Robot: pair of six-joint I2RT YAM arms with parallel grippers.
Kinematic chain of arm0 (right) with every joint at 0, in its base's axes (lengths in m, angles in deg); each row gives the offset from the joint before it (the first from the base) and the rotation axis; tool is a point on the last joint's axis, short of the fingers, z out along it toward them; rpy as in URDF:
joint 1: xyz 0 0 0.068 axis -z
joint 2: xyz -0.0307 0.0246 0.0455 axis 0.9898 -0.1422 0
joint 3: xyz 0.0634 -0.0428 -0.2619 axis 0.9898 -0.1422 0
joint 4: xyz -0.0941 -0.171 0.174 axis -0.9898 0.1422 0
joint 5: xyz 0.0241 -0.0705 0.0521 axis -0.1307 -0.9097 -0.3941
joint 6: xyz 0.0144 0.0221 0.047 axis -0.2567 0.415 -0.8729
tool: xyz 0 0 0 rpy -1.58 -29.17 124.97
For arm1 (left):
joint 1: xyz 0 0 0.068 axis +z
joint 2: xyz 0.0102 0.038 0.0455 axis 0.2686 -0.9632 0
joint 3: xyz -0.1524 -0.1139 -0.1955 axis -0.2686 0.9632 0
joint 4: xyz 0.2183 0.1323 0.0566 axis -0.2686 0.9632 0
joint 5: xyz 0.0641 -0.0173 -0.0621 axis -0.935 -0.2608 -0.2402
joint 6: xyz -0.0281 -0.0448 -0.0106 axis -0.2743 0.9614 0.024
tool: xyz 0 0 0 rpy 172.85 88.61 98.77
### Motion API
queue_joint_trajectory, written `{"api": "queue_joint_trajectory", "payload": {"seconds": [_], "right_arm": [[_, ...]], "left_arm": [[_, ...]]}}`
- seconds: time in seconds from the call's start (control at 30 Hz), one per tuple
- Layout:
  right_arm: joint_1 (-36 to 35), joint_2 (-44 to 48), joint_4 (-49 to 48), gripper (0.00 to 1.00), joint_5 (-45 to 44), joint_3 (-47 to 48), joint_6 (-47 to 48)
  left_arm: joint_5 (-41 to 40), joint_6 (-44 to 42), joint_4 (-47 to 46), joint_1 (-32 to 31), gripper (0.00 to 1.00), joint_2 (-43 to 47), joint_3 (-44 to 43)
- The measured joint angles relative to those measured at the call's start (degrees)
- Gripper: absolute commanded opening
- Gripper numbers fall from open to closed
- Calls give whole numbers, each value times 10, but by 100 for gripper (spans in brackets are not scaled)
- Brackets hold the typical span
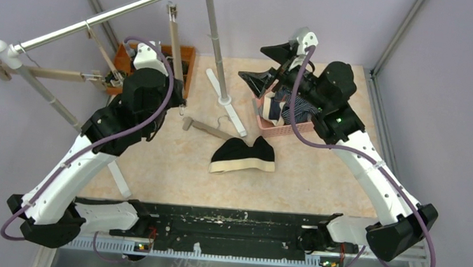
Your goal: Remove the underwear clipped to the hanger
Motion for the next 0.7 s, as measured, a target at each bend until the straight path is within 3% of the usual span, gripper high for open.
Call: {"api": "queue_joint_trajectory", "payload": {"seconds": [0.13, 0.27, 0.5, 0.7], "right_arm": [[1, 22, -4, 97, -15, -25, 6], [1, 22, -4, 97, -20, -30, 6], [1, 21, -2, 97, -24, -30, 11], [1, 20, 0, 97, -24, -30, 14]], "left_arm": [[-83, -26, 12, 0, 0, -14, -10], [-147, -96, -64, 0, 0, -20, 4], [-206, -299, -365, 0, 0, -45, 85], [-227, -435, -551, 0, 0, -91, 92]]}}
